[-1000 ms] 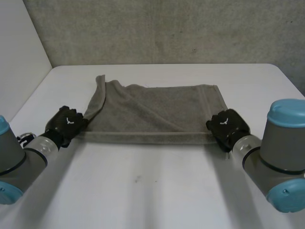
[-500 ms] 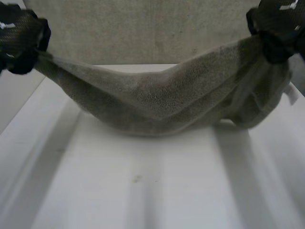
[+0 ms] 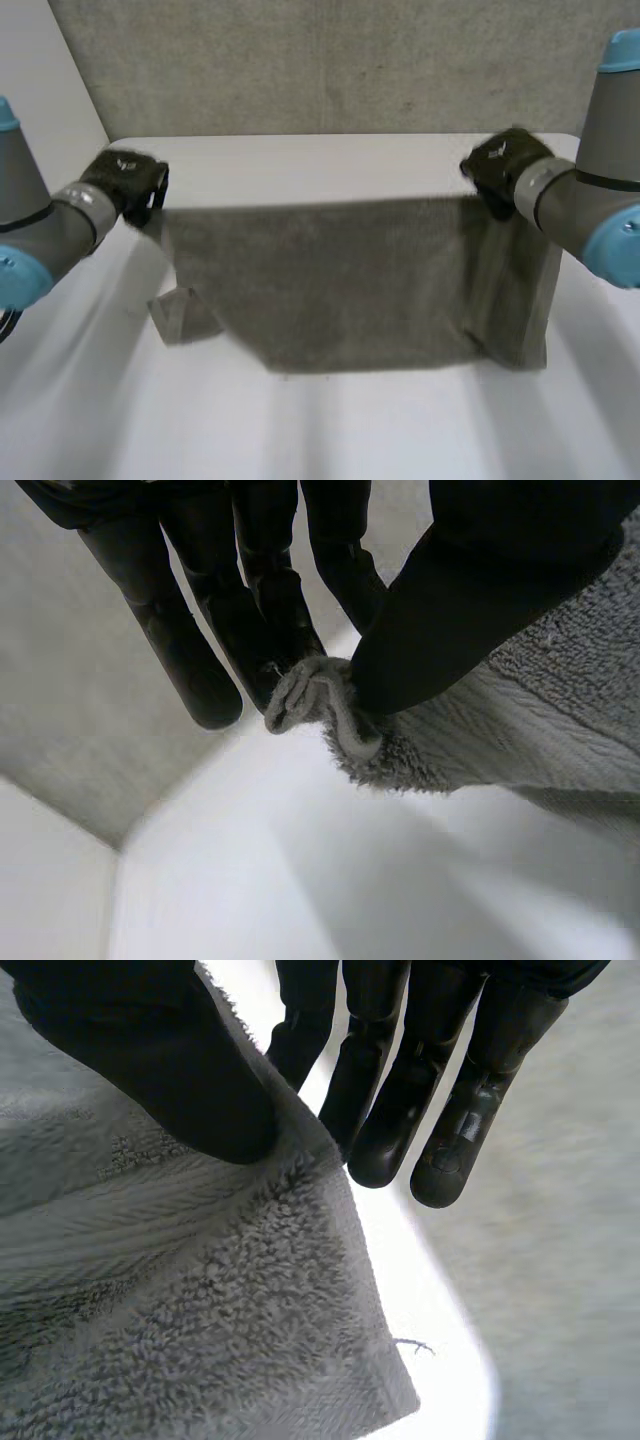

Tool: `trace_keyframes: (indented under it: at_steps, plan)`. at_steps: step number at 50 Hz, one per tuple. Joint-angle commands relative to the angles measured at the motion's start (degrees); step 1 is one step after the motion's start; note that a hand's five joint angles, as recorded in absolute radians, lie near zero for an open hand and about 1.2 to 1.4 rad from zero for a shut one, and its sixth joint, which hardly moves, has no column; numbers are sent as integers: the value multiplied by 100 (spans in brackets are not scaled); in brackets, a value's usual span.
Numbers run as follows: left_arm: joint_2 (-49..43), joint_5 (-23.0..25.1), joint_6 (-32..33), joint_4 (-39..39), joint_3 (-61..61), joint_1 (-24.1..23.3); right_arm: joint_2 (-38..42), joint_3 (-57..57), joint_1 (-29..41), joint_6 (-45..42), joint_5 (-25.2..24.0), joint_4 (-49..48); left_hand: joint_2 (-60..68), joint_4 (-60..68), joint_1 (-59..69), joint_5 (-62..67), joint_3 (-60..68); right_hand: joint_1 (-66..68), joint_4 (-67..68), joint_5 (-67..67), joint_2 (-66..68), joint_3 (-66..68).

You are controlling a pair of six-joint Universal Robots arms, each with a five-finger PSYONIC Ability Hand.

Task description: Fold the towel.

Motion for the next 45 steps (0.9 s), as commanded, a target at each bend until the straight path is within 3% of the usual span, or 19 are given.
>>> trace_keyframes:
  at_steps: [1,2,3,4,5,6,7,10,16,24,28,36,45]
  plan:
    - [140,-171,-222,973,1851,-628,-415,-809,28,-22,309,-2704,1034,1024,1234,1117,1038,2412,1154,1321,1246,1186]
    - [333,-398,-275,1412,2062,-672,-417,-809,28,-22,309,-2710,1034,1024,1234,1117,1038,2412,1154,1321,1246,1186]
    - [335,-401,-275,1416,2065,-673,-661,-739,20,-40,291,-3354,1034,1024,1234,1117,1038,2412,1154,1321,1246,1186]
    - [544,-705,-302,1903,2160,-699,-881,-617,19,-57,256,-3970,1034,1024,1234,1117,1038,2412,1154,1321,1246,1186]
    - [755,-1048,-311,2422,2170,-699,-883,-615,19,-57,256,-3976,1034,1024,1234,1117,1038,2412,1154,1321,1246,1186]
    - [757,-1051,-311,2427,2170,-699,-1075,-450,19,-66,256,-4454,1034,1024,1234,1117,1038,2412,1154,1321,1246,1186]
    - [905,-1321,-311,2836,2144,-760,-1077,-448,19,-66,256,-4459,1034,1024,1234,1117,1038,2412,1154,1321,1246,1186]
    - [1177,-1621,-311,3121,1751,-813,-1402,-62,19,-48,80,-4741,1034,1024,1234,1117,1038,2412,1154,1321,1246,1186]
    - [1469,-1614,-328,2998,509,-804,-1674,1165,-24,109,-367,-4442,1034,1024,1234,1117,1038,2412,1154,1321,1246,1186]
    - [1390,-1526,-354,3156,-2203,-734,-1780,2988,-42,101,-1115,-3985,1034,1024,1234,1117,1038,2412,1154,1321,1246,1186]
    - [918,-1429,-363,3349,-2688,-725,-1247,3646,-112,171,-1597,-3870,1034,1024,1234,1117,1038,2412,1154,1321,1246,1186]
    - [-42,-1447,-363,3358,-2910,-734,-50,3762,-130,215,-1643,-3827,1034,1024,1234,1117,1038,2412,1154,1321,1246,1186]
    - [98,-1429,-372,3350,-3165,-664,-75,3841,-262,505,-1599,-3791,1034,1024,1234,1117,1038,2412,1154,1321,1246,1186]
